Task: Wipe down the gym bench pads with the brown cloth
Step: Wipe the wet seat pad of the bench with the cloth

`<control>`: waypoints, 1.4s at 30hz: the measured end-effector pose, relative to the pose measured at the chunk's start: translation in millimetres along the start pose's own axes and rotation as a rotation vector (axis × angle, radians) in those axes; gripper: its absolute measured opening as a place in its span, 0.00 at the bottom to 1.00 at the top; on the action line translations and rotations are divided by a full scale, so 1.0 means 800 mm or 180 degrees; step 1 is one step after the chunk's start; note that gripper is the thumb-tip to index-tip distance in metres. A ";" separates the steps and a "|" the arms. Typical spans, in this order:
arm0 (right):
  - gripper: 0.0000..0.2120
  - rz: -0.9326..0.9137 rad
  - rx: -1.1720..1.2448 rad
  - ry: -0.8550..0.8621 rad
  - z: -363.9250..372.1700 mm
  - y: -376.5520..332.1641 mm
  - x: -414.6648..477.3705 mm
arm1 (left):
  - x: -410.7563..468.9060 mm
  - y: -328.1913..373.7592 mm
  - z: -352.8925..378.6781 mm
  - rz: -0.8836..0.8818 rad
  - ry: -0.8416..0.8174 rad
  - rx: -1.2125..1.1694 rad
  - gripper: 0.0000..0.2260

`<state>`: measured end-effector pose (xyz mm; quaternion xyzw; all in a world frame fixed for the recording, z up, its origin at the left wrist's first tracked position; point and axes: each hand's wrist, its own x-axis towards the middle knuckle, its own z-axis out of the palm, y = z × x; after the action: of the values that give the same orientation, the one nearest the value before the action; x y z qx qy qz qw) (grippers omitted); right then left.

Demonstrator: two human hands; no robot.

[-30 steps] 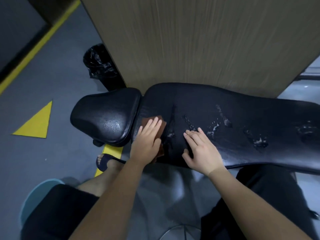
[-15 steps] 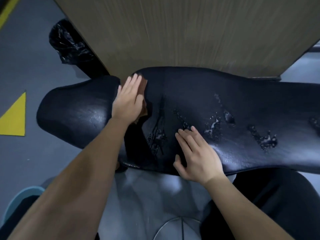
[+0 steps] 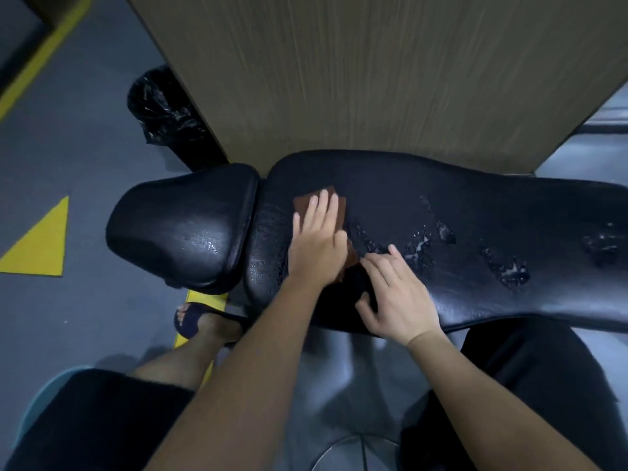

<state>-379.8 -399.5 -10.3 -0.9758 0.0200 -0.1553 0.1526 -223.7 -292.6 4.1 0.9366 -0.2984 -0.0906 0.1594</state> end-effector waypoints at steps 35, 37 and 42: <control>0.27 0.0901 0.0039 0.0304 -0.046 0.092 -0.032 | 0.075 0.006 0.002 0.0430 0.0018 0.0229 0.30; 0.27 0.0983 0.0054 0.0209 -0.048 0.091 -0.033 | 0.029 0.016 0.011 0.0598 0.0003 0.0158 0.30; 0.27 0.1094 0.0035 0.0011 -0.052 0.087 -0.032 | -0.081 0.019 0.016 0.0226 0.0193 -0.0093 0.28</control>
<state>-416.3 -476.0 -1.2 -0.9569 0.1860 -0.1287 0.1821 -287.5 -269.0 2.6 0.9253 -0.3252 -0.0609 0.1852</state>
